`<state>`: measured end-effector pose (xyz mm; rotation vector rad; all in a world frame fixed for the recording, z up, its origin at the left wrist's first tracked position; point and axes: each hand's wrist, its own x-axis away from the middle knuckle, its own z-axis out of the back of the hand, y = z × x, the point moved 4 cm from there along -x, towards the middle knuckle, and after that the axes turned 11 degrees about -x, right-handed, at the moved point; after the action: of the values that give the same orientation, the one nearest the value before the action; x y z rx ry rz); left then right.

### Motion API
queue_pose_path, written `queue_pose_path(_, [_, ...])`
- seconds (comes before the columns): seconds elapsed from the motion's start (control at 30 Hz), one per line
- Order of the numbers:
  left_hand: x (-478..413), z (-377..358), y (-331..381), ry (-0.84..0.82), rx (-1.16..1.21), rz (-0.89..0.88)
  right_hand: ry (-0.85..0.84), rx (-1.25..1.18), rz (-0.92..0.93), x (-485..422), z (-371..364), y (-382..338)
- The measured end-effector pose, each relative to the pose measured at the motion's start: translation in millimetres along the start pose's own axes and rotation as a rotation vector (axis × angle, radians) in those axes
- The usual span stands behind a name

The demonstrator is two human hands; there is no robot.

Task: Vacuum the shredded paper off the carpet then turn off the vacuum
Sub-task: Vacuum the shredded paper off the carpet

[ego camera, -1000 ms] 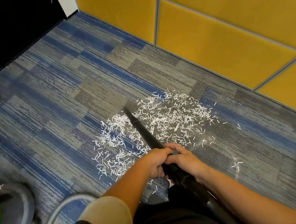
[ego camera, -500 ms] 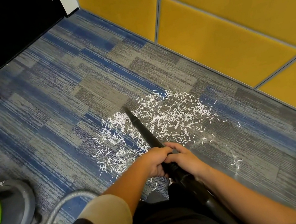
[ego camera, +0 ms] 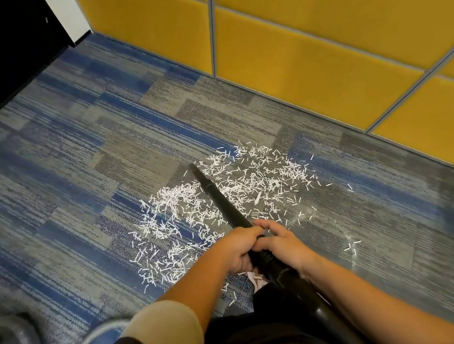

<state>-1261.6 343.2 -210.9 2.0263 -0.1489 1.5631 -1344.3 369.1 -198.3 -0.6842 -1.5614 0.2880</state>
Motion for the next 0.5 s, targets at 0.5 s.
queue_pose_path(0.5, [-7.6, -1.2, 5.4, -0.001, 0.012, -0.016, -0.032, 0.051, -0.008, -10.8, 6.3, -5.7])
